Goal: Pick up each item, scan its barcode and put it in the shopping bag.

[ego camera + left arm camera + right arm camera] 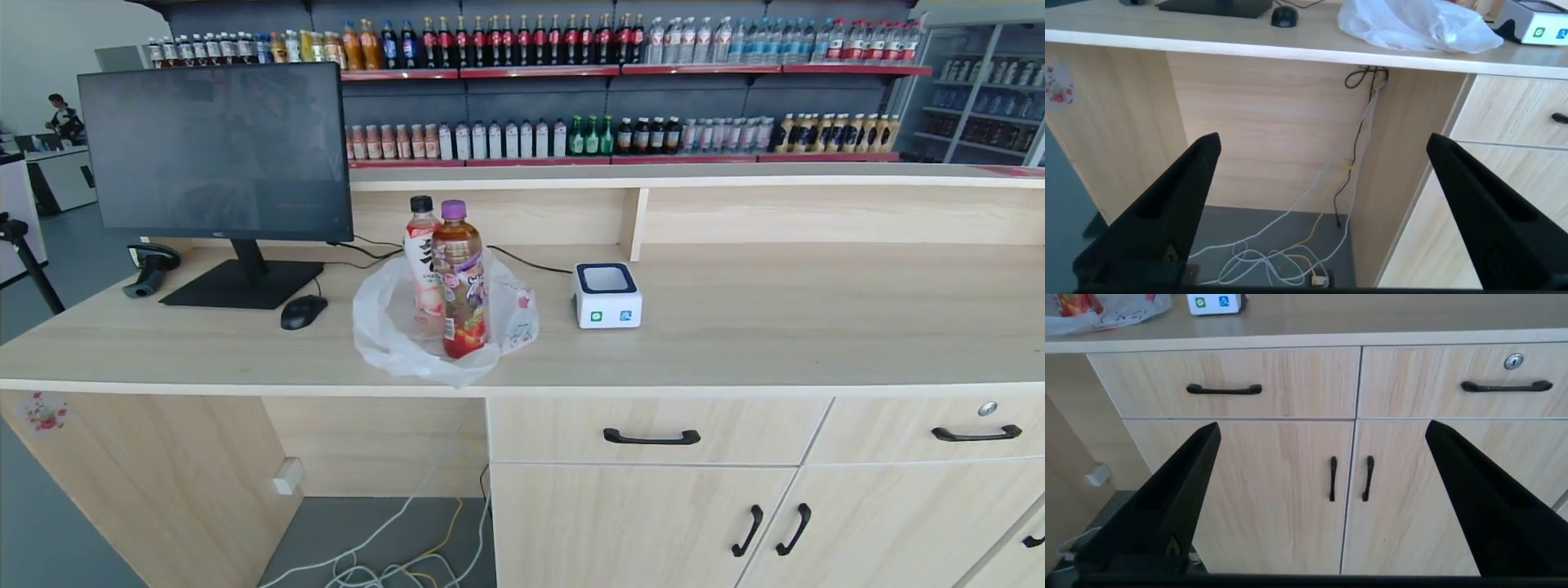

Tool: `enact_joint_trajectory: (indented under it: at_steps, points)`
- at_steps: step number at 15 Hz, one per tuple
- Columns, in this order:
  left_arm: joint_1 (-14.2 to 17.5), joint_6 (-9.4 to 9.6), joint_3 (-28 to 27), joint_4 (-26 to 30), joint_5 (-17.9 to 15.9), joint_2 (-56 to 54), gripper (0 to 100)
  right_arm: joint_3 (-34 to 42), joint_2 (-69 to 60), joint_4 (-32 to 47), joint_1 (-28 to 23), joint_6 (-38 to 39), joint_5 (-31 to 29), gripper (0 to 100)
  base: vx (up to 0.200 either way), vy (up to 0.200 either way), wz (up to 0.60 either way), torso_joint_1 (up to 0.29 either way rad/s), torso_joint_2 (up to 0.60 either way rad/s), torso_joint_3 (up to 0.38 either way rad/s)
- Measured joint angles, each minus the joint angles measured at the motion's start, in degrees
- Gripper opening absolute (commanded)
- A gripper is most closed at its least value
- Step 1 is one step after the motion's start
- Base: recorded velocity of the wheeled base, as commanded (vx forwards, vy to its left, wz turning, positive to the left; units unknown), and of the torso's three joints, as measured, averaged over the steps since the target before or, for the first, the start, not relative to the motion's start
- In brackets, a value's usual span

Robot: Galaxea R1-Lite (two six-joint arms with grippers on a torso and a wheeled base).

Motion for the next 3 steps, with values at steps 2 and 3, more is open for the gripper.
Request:
enact_joint_trajectory:
  at_steps: [2, 3]
  points:
    - [-0.04, 0.0, 0.0, 0.06, 0.05, -0.02, 100, 0.0, 0.0, -0.05, -0.02, -0.13, 0.02, 100, 0.0, 0.0, 0.0, 0.0, 0.0, 0.0]
    - [-0.09, 0.02, 0.0, 0.02, 0.05, 0.0, 100, -0.02, 0.0, -0.02, -0.12, -0.13, 0.02, 100, 0.0, 0.0, 0.0, 0.0, 0.0, 0.0]
